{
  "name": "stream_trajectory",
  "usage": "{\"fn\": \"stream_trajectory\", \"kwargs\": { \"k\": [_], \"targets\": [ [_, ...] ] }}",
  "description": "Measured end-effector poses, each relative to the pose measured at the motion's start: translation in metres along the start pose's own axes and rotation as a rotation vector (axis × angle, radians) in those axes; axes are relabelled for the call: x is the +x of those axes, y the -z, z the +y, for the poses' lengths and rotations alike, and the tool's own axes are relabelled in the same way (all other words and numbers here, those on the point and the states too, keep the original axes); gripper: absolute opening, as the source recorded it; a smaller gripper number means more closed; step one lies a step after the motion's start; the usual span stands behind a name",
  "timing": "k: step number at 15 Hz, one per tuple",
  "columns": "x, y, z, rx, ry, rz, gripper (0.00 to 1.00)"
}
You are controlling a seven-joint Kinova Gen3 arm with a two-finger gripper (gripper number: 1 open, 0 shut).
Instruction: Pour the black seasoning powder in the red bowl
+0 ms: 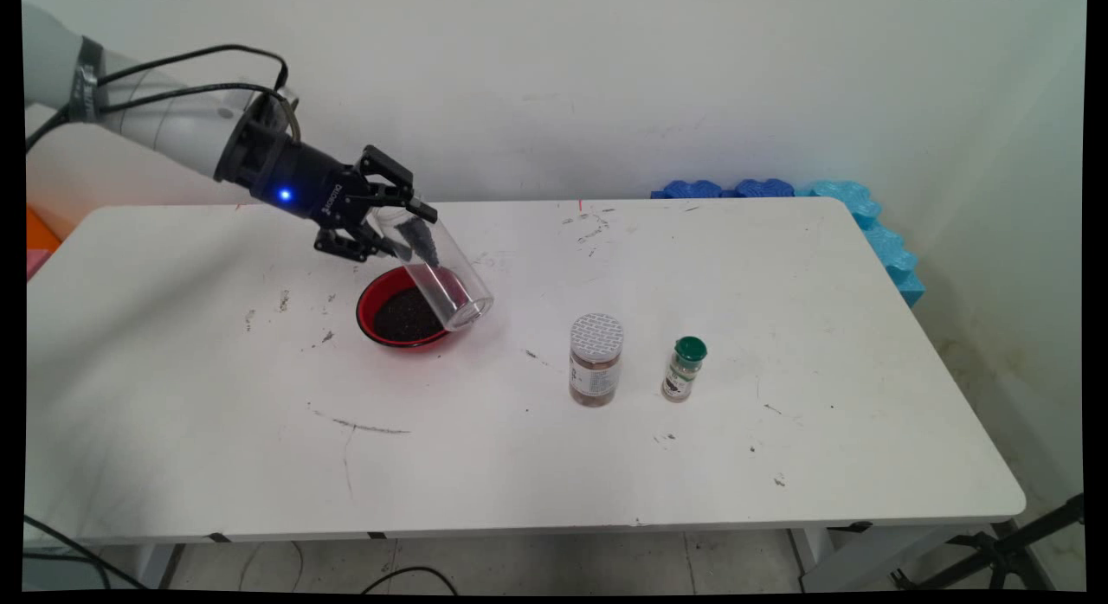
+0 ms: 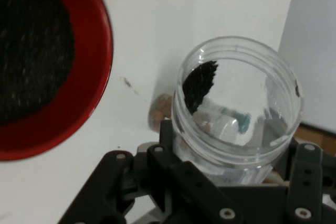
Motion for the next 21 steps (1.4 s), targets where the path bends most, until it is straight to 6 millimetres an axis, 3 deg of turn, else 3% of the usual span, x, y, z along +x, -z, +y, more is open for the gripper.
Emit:
{"fn": "stream_trajectory", "kwargs": {
  "k": [8,14,21],
  "targets": [
    [-0.011,0.007,0.04,0.017,-0.391,0.007,0.0],
    [-0.026,0.009,0.069,0.017,-0.79,0.009,0.0],
    [-0.039,0.004,0.092,0.022,-1.099,0.035,0.0]
  ]
}}
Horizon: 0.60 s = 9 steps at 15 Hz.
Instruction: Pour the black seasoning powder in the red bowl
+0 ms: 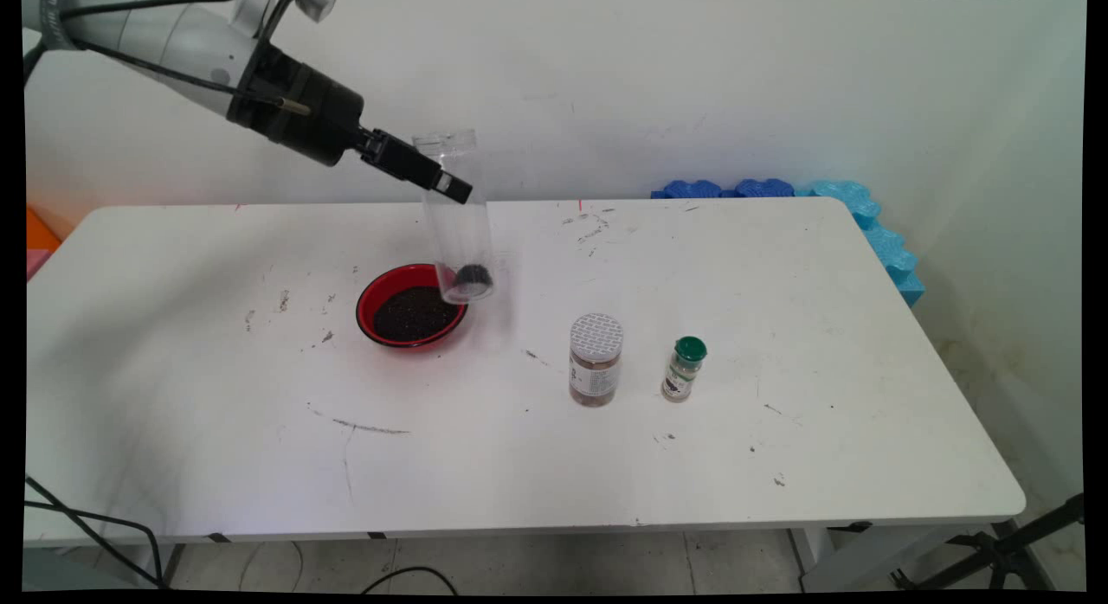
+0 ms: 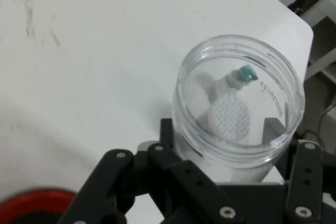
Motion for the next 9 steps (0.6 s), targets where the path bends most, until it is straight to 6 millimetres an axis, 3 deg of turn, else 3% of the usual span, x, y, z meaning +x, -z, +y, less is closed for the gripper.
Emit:
{"fn": "stream_trajectory", "kwargs": {
  "k": [9],
  "targets": [
    [0.007,-0.007,0.022,0.026,-0.298,0.062,0.0]
  ]
}}
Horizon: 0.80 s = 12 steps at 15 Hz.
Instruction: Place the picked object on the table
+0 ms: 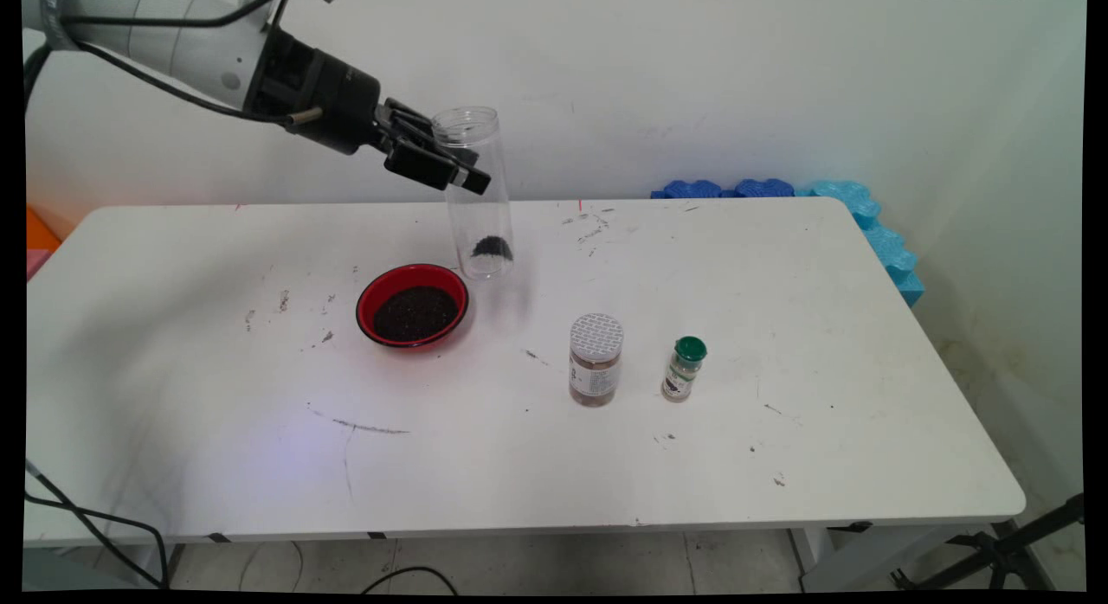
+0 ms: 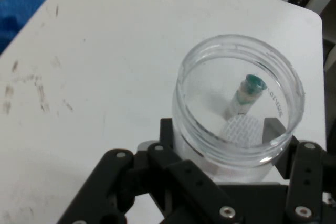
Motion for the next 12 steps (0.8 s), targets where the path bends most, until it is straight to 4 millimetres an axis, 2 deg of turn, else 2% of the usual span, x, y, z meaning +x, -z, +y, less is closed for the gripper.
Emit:
{"fn": "stream_trajectory", "kwargs": {
  "k": [12],
  "targets": [
    [-0.003,-0.018,0.014,0.009,-0.189,0.05,0.0]
  ]
}}
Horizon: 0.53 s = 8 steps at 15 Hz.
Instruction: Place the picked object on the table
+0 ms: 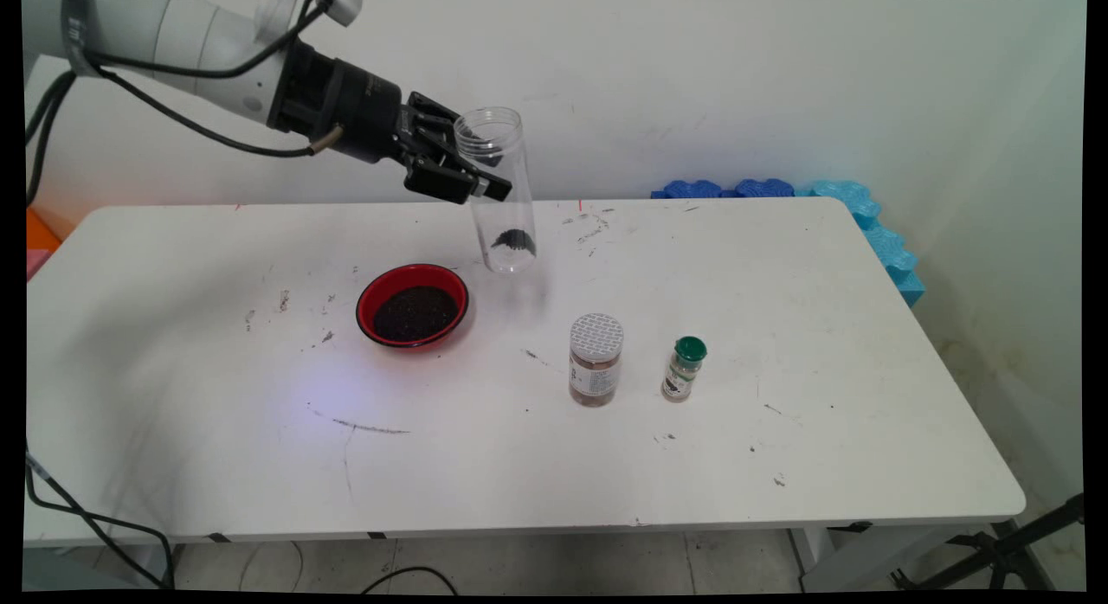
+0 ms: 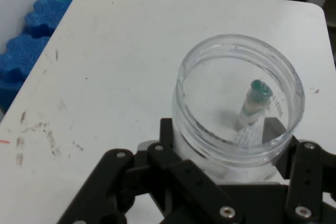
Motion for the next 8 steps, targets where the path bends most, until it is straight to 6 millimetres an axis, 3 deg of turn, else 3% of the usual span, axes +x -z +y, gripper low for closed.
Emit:
{"fn": "stream_trajectory", "kwargs": {
  "k": [8],
  "targets": [
    [-0.026,-0.02,0.005,-0.004,-0.021,0.002,0.0]
  ]
}}
